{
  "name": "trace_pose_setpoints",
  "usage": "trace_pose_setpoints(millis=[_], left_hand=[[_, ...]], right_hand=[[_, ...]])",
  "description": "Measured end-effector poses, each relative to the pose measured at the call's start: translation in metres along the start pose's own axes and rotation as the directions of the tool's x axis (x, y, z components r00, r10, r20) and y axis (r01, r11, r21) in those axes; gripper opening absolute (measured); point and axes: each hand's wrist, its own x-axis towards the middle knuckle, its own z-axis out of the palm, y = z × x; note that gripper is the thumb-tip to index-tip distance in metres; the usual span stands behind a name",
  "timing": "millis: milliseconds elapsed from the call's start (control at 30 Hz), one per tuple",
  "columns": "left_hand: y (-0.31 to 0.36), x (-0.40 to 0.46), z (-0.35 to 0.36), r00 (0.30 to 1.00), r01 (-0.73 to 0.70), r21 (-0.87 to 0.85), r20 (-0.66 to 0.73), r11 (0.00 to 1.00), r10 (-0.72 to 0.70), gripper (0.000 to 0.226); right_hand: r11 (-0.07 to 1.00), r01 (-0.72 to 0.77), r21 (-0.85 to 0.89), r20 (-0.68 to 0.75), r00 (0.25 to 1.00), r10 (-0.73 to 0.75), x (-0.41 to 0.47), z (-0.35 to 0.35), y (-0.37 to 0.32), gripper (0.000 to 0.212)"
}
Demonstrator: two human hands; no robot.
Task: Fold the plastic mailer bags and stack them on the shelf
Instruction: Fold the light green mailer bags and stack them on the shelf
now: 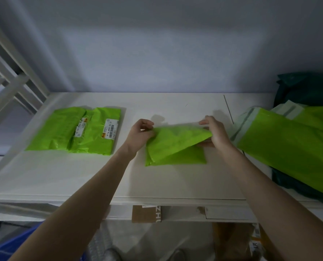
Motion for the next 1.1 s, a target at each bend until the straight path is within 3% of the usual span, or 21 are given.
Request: trace_pose_setpoints(millis=[133,200,300,500,633,767,900,1100], left_hand=[[0.000,-0.004,0.000,0.999,-0.032,0.125,0.024,0.992,0.029,0.035],[0.000,-0.006,-0.002,1.000,-0.022,0.202,0.018,0.979,0.018,0.038],[0.000,-0.005,-0.003,0.997,0.023,0.295,-0.083,0.955,0.002,0.053],[-0.002,-0.010,-0.004,0.972,0.035,0.508,-0.219,0.861,0.089,0.054],[0.000,-0.018,-0.010,0.958,0.211,0.472,-0.276,0.856,-0.084,0.033],[-0.004,-0.029,-0.011,0.957,0.258,0.435,-0.238,0.863,-0.166,0.032],[-0.007,-0.029,-0.007,0.958,0.220,0.365,-0.254,0.905,-0.131,0.019],[-0.009,-0.033,0.004,0.947,0.105,0.570,-0.307,0.815,0.093,0.028]], right_hand=[[0.998,-0.006,-0.068,0.072,0.997,0.011,-0.003,-0.004,0.001,0.024],[0.992,0.008,-0.127,0.108,0.994,0.006,-0.003,-0.007,0.005,0.033],[0.987,0.023,-0.161,0.137,0.991,-0.001,-0.004,-0.007,0.009,0.043],[0.977,0.090,-0.192,0.134,0.989,-0.064,-0.007,-0.003,0.017,0.043],[0.987,0.108,-0.122,0.099,0.990,-0.096,-0.012,0.001,0.021,0.040],[0.994,0.098,-0.044,0.097,0.991,-0.093,-0.016,0.004,0.023,0.034],[0.962,0.180,-0.207,0.078,0.983,-0.167,-0.015,0.005,0.027,0.028],[0.734,0.394,-0.553,0.081,0.902,-0.423,-0.011,0.001,0.034,0.033]])
